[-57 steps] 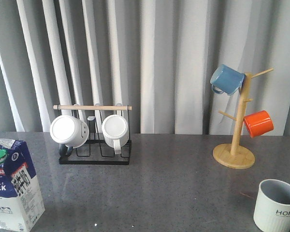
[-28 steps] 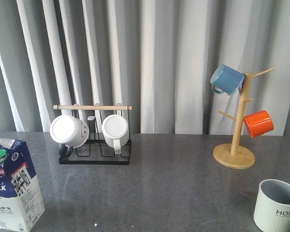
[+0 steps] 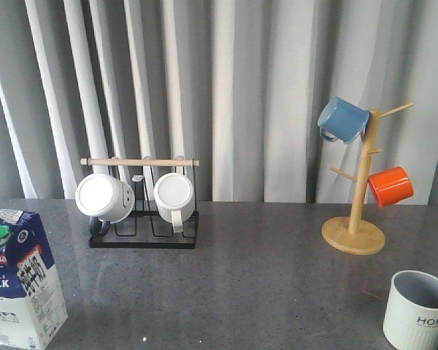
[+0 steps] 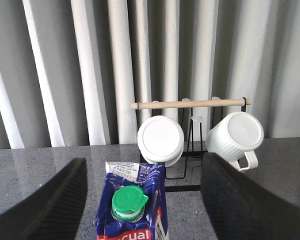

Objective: Place milk next to cup
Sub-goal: 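Reach the right gripper to the white HOME mug and grasp its handle, then carry the HOME mug with the right gripper toward the table center and set it down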

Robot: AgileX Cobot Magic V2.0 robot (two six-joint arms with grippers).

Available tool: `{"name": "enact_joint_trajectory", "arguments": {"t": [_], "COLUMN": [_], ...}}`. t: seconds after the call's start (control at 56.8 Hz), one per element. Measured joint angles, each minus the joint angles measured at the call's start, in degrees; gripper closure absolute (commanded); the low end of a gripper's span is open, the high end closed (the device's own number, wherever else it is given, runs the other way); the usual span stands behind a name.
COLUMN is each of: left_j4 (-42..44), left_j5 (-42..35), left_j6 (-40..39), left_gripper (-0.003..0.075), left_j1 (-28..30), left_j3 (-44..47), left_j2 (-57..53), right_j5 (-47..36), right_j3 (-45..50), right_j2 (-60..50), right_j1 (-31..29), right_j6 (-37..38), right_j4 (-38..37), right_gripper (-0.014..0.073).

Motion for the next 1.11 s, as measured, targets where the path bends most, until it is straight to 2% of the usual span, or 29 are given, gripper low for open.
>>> {"name": "enact_joint_trajectory", "arguments": {"t": [0.246,0.352,0.44,0.51,0.598,0.634,0.95,1.109], "left_j4": [0.0,0.0,0.0,0.0,0.0,0.0,0.0,0.0], "left_j5": [0.0,0.0,0.0,0.0,0.0,0.0,0.0,0.0], "left_j6": [0.0,0.0,0.0,0.0,0.0,0.0,0.0,0.0], "left_gripper": [0.0261,0.0261,0.0261,0.0261,0.0261,0.0261,0.0261,0.0261], "left_j1": [0.0,0.0,0.0,0.0,0.0,0.0,0.0,0.0], "left_j3": [0.0,0.0,0.0,0.0,0.0,0.0,0.0,0.0], "left_j2": [0.0,0.0,0.0,0.0,0.0,0.0,0.0,0.0], "right_j5": [-0.37,-0.44,-1.13,-2.86,-6.32,-7.85,-9.52,-9.34], "right_j3": [-2.81,-4.32,-5.87,-6.81,-7.23,-7.35,-8.3,-8.3], "right_j2": [2.55,4.39,6.26,7.88,9.48,10.02,10.64,6.85], "right_j1": [0.0,0.0,0.0,0.0,0.0,0.0,0.88,8.42], "right_j6": [0.05,0.2,1.13,1.53,1.7,1.81,7.3,10.27], "right_j4": [-0.67,-1.25,-2.64,-4.39,-6.48,-7.19,-7.8,-3.71], "right_gripper": [0.0003,0.0043,0.0153,0.0313,0.0564,0.061,0.0598,0.0598]}}
